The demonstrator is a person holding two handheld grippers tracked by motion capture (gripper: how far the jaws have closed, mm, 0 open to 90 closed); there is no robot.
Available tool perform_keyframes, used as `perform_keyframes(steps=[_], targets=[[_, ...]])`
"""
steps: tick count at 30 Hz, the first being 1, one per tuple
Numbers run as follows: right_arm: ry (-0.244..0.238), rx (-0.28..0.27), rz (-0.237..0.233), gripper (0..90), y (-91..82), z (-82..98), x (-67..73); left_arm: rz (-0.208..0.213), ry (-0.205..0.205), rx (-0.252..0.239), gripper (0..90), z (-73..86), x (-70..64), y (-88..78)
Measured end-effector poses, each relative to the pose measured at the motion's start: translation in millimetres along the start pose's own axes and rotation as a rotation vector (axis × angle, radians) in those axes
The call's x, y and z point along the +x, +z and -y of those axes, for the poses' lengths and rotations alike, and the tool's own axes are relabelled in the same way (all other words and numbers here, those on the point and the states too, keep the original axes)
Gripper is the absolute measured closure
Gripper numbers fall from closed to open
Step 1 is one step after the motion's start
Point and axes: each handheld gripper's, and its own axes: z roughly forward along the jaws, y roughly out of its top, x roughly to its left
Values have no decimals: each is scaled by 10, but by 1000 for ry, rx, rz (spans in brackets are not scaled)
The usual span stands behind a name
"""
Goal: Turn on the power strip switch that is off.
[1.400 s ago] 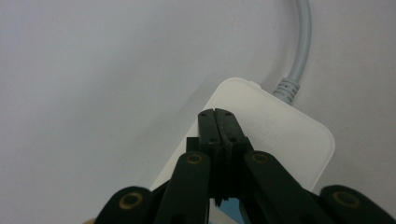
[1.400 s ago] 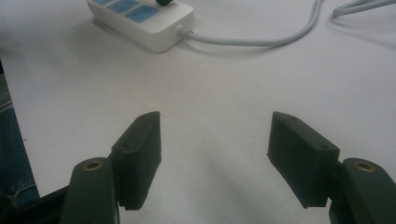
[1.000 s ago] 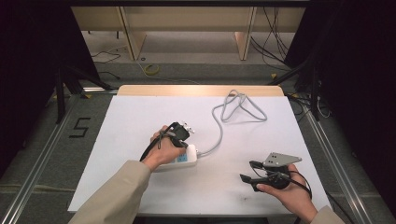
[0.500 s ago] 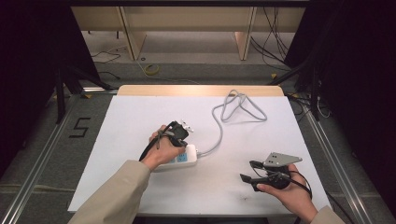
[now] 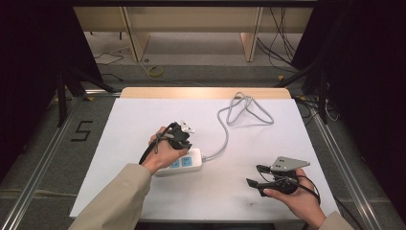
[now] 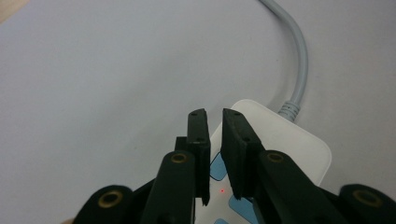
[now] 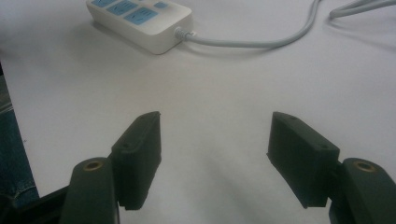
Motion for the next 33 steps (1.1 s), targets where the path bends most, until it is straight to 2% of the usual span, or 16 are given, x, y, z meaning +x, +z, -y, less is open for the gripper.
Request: perform_keyframes(steps=[6, 9, 12, 15, 18, 27, 31, 33], targets=[[0, 0, 0, 352, -1, 0, 0, -22, -20, -50, 736, 5, 44, -78], [1, -1, 1, 352, -2, 1, 0, -18, -27, -76, 687, 13, 66, -115], [1, 0, 2, 352, -3, 1, -1, -8, -20, -96, 619, 30, 86, -142], [1, -1, 2, 352, -4, 1, 0, -18, -16, -119, 573, 45, 98, -160], [1, -1, 3, 352, -6, 1, 0, -28, -24, -124, 533, 59, 109, -183], [0, -2, 5, 352, -12, 1, -3, -16, -12, -136, 442, 110, 120, -221], [0, -5, 5, 352, -17, 2, -6, 6, -24, -142, 412, 126, 124, -247], [3, -8, 6, 352, -18, 2, -4, 1, -24, -144, 398, 135, 122, -254]])
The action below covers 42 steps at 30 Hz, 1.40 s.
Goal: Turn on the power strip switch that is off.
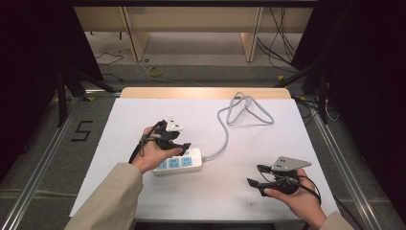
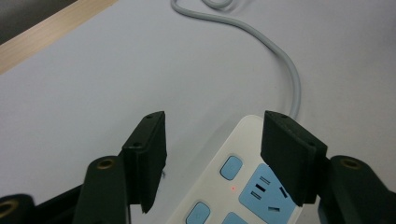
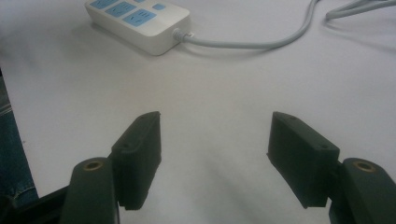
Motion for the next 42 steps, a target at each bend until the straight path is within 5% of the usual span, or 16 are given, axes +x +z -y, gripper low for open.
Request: perform_keyframes(steps=[14, 42], targets=[[-5, 1, 0, 352, 0, 0, 0, 35, -32, -33, 299, 92, -44, -73], [-6, 4, 6, 351, -5, 4, -11, 70, 0, -116, 258, 427, -83, -331]])
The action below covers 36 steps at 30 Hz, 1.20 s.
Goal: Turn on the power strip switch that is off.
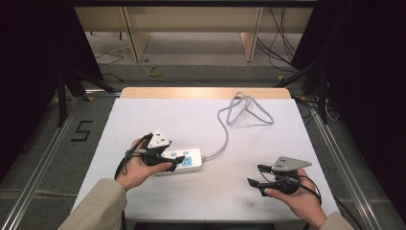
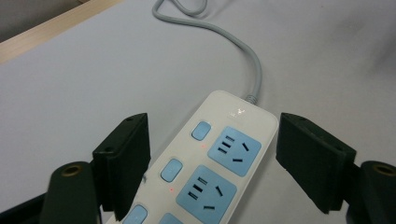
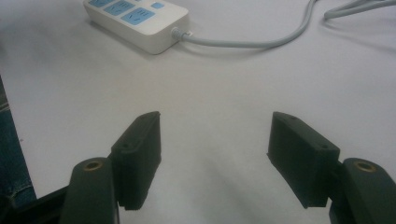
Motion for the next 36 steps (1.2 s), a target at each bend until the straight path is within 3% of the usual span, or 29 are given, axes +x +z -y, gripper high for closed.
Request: perform_keyframes(steps=[15, 28, 36], targets=[[-2, -3, -7, 343, 4, -2, 7, -11, 54, -2, 204, 178, -5, -118], [-2, 0, -7, 342, 7, 2, 0, -40, 39, 6, 173, 428, 53, -278], [-3, 1, -6, 342, 8, 1, -3, -46, 41, 12, 168, 481, 49, -293]])
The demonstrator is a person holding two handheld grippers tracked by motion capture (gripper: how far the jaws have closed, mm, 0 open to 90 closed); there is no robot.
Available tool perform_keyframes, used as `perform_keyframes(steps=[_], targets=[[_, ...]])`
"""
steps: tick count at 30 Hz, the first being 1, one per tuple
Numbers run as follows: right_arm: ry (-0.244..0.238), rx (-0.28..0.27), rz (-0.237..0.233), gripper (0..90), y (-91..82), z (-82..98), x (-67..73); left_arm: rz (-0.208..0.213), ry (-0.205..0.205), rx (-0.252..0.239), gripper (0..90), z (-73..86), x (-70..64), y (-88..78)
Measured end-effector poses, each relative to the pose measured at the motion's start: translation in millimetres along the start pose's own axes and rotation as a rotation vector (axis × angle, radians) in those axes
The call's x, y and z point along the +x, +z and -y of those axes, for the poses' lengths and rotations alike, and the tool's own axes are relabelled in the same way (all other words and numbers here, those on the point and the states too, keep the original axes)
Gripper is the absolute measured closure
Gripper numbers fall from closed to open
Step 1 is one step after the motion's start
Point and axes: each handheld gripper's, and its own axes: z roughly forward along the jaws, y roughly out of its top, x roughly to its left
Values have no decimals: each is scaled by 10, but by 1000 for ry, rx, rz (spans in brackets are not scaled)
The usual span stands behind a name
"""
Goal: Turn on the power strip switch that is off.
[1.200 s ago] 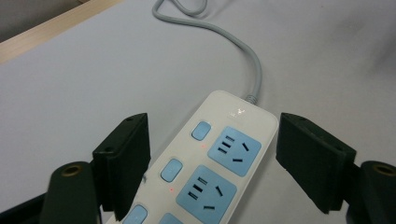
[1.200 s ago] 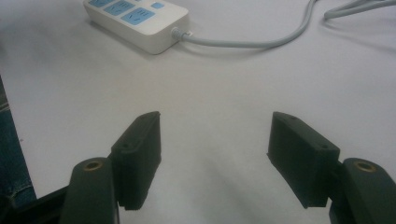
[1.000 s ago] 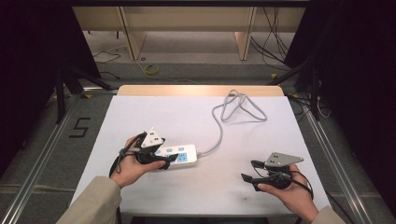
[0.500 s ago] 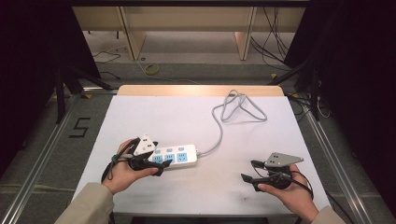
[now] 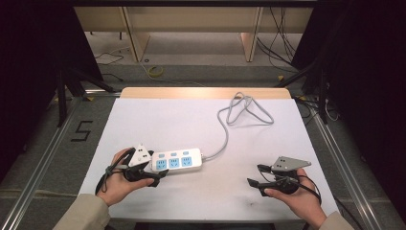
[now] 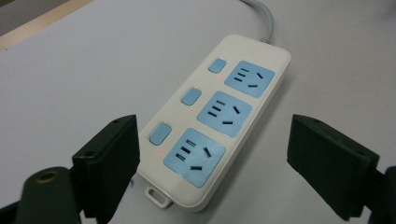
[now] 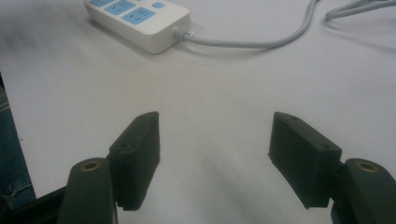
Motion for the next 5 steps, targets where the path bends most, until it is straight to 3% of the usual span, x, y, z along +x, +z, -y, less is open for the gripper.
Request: perform_keyframes(steps=[5], targets=[[0, 0, 2, 342, -1, 1, -4, 9, 14, 1, 163, -18, -32, 13]])
